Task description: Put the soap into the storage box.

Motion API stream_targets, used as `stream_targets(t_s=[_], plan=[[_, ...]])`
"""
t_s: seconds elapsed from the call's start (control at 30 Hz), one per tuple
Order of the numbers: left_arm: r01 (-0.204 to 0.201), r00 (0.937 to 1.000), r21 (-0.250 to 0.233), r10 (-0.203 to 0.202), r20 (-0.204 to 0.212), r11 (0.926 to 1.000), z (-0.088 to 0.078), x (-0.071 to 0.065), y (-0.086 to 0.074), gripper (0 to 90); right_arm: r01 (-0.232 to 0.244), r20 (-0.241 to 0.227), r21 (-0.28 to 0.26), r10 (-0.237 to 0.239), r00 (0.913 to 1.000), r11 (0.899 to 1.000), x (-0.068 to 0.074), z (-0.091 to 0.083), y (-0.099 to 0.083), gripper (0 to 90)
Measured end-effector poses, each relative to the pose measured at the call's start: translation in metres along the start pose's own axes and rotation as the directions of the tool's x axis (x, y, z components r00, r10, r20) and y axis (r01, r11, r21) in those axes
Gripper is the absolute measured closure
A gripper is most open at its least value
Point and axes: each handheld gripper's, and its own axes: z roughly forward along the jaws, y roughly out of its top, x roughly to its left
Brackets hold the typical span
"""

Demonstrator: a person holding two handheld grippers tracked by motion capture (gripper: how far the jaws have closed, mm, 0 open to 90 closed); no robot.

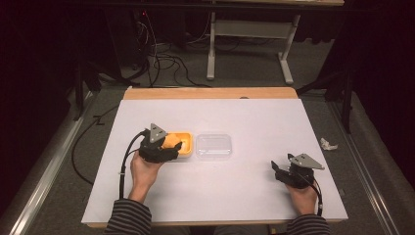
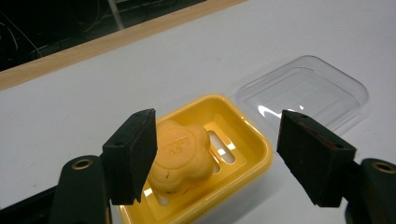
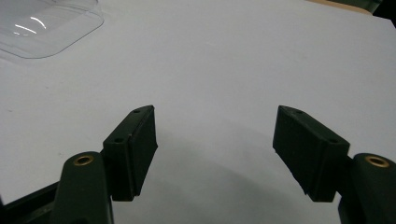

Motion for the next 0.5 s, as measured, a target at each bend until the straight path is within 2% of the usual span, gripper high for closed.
stream_targets(t_s=[0.5], plan=[[0.017,0.9993,-0.039,-0.015,0.035,0.9991,-0.014,0.0,-0.005,28.3,0.0,0.0,0.004,0.0,1.0,1.0,0.0,0.0,0.0,30.8]])
